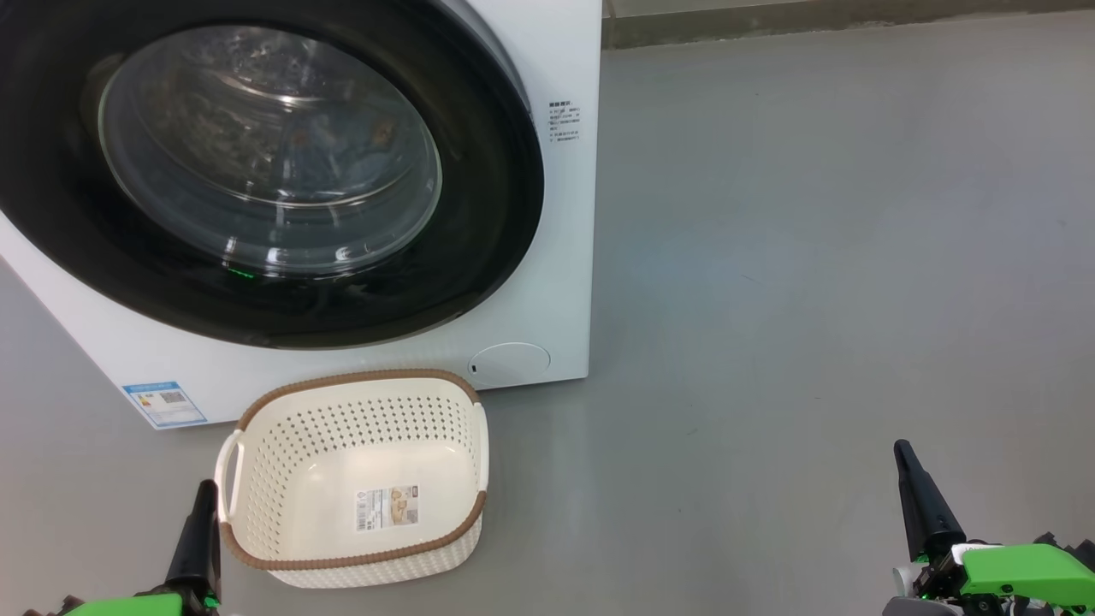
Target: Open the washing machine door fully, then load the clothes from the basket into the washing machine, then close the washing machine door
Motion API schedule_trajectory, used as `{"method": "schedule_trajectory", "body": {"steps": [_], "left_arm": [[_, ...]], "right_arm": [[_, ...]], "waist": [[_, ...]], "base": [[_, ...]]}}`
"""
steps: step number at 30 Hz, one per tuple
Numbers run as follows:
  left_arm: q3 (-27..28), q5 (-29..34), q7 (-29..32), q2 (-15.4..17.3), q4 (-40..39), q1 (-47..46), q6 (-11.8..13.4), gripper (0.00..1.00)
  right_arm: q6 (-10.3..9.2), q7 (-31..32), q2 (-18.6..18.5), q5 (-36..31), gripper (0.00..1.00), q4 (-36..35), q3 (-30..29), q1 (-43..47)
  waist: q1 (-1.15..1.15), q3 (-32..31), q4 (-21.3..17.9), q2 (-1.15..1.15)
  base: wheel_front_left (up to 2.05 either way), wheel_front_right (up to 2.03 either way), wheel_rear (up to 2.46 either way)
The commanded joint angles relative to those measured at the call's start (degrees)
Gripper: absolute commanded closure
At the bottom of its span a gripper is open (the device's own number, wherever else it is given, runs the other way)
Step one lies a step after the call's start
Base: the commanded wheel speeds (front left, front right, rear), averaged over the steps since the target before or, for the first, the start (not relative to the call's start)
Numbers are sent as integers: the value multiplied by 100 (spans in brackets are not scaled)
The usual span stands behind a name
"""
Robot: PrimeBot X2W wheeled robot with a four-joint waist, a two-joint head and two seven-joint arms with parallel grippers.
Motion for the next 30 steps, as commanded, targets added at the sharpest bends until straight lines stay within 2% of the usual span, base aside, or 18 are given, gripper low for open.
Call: {"method": "schedule_trajectory", "body": {"steps": [1, 30], "left_arm": [[204, 19, 38, 52, -101, -228, -18, 100], [231, 41, 59, 34, -100, -230, -18, 100]], "right_arm": [[-8, 34, -15, -4, 100, -143, 89, -223], [-8, 59, 7, -30, 100, -141, 58, -226]], "waist": [[0, 0, 0, 0], [0, 0, 0, 0]], "base": [[0, 0, 0], [0, 0, 0]]}}
